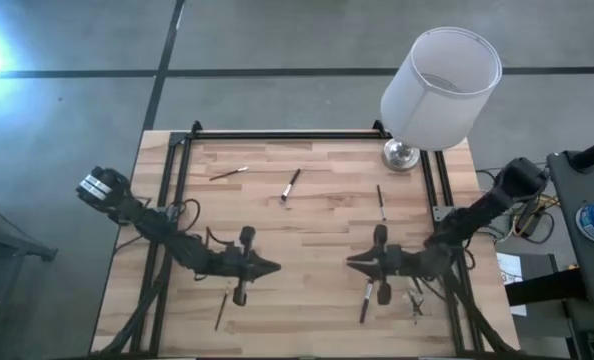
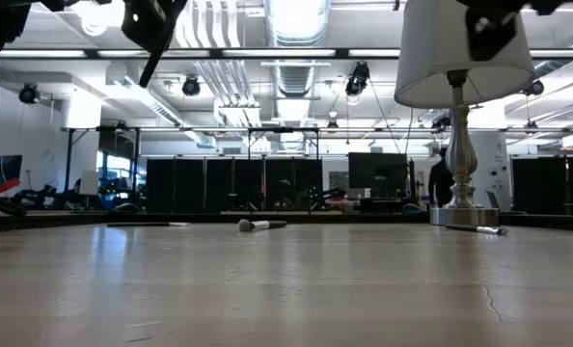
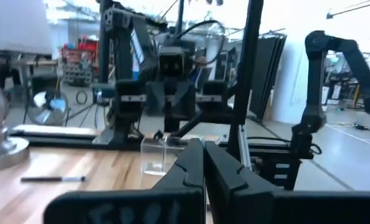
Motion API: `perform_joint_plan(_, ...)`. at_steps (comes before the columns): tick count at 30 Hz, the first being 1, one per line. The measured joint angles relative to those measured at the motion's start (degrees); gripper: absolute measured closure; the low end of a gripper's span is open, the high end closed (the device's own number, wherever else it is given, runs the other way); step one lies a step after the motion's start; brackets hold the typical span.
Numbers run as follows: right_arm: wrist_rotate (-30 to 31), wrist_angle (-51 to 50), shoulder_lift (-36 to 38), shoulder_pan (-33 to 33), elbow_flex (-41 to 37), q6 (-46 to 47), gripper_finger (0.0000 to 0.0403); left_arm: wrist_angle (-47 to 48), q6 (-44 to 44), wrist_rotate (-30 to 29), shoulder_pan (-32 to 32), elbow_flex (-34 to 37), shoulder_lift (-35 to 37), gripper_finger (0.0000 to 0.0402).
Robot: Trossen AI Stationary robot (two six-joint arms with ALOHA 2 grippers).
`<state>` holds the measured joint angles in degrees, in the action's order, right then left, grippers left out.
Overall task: Put items in baskets/containers
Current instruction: Put the eyeshadow brush into the transparent organizer
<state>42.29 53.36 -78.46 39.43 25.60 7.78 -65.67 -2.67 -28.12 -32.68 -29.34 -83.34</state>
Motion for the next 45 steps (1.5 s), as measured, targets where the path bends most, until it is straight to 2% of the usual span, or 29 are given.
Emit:
perform_joint_plan(4, -2.24, 11.24, -10.42, -4.24, 2.35, -4.98, 0.0316, -4.06, 3.01, 1.33, 0.44, -0.26, -1.33, 0.0401)
perform_joint_plan(8, -2.74, 15.57, -21.85, -7.89, 10.07, -6.35, 0.0277, -6.32, 4.27, 4.12, 1.11, -0.81, -2.51, 0.0401)
perform_joint_plan(11, -7.18, 18.31, -28.82, -9.85, 16.39, -7.88, 0.0251, -6.50, 4.30, 4.24, 1.33, -0.90, -2.98, 0.0401)
perform_joint_plan(13, -10.46, 19.54, -31.97, -10.60, 20.33, -8.99, 0.0235, -6.82, 4.28, 4.26, 1.33, -0.83, -3.22, 0.0401)
perform_joint_plan(20, -10.39, 19.09, -37.11, -12.04, 29.78, -13.45, 0.0211, -6.82, 4.23, 4.74, 1.33, -0.74, -3.36, 0.0401)
perform_joint_plan(25, -9.26, 14.20, -37.15, -12.55, 33.07, -13.82, 0.0223, -6.81, 4.23, 4.76, 1.33, -0.74, -3.38, 0.0401)
perform_joint_plan(30, -11.57, 10.76, -37.15, -12.65, 36.02, -13.78, 0.0249, -6.80, 4.36, 4.74, 1.33, -0.79, -3.37, 0.0401)
perform_joint_plan(34, -11.78, 6.40, -37.15, -12.74, 38.04, -12.50, 0.0288, -6.81, 4.37, 4.76, 1.35, -0.79, -3.36, 0.0401)
perform_joint_plan(40, -11.55, 2.74, -37.15, -12.89, 39.23, -12.43, 0.0379, -6.76, 4.50, 5.07, 1.35, -0.81, -3.36, 0.0401)
perform_joint_plan(45, -10.50, 2.92, -36.44, -12.17, 37.60, -12.25, 0.0383, -6.50, 3.71, 4.91, 1.35, -0.85, -3.23, 0.0397)
